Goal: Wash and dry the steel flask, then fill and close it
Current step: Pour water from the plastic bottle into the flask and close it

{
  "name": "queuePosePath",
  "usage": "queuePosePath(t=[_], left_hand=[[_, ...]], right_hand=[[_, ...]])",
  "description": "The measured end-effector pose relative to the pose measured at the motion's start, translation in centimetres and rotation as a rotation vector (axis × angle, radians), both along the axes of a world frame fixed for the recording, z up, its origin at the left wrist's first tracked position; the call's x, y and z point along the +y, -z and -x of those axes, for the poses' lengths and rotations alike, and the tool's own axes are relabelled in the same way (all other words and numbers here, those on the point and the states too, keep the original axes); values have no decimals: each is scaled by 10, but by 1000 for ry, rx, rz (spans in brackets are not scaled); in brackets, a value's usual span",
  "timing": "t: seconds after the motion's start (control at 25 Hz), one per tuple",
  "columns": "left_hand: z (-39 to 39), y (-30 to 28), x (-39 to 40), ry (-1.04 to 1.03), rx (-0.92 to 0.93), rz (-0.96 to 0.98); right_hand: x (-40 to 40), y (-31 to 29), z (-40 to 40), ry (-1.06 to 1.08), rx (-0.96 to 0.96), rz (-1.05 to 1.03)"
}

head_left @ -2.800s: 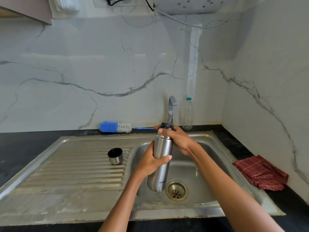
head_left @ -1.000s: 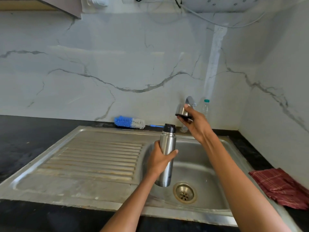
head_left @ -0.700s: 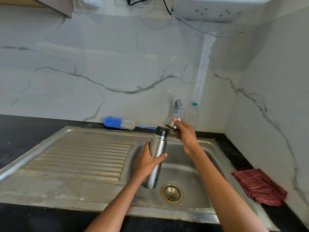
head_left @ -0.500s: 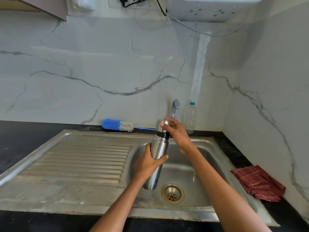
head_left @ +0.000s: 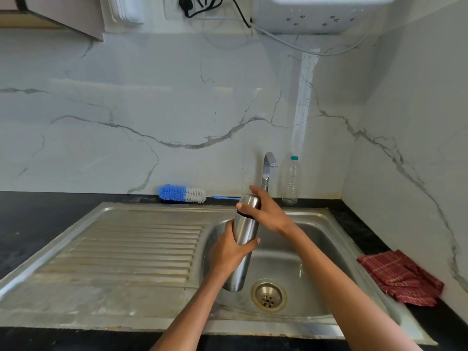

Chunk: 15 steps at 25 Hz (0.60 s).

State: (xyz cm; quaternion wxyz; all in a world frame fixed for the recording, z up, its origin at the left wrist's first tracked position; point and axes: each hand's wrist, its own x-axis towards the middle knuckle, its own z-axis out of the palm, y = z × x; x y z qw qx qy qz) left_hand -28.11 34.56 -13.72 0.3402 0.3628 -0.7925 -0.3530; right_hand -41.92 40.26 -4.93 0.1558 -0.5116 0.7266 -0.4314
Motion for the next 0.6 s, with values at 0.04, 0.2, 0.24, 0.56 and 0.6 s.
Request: queuePosePath(t=[0.04,0.2,0.24,0.56,0.6], left_hand=[[0,1,-2,-1,18,-9],[-2,1,-5,-16,38,-10],[-3,1,-5,-15,28,-3],[0,-1,2,11,10,23],[0,-1,1,15,31,4]], right_hand=[[3,-3,0,-107,-164,6],[13,-8,11,-205,-367,68],[14,-8,12,-196,-329,67],[6,-1,-6,-53,-202,150],[7,2,-4,-130,-288,131]])
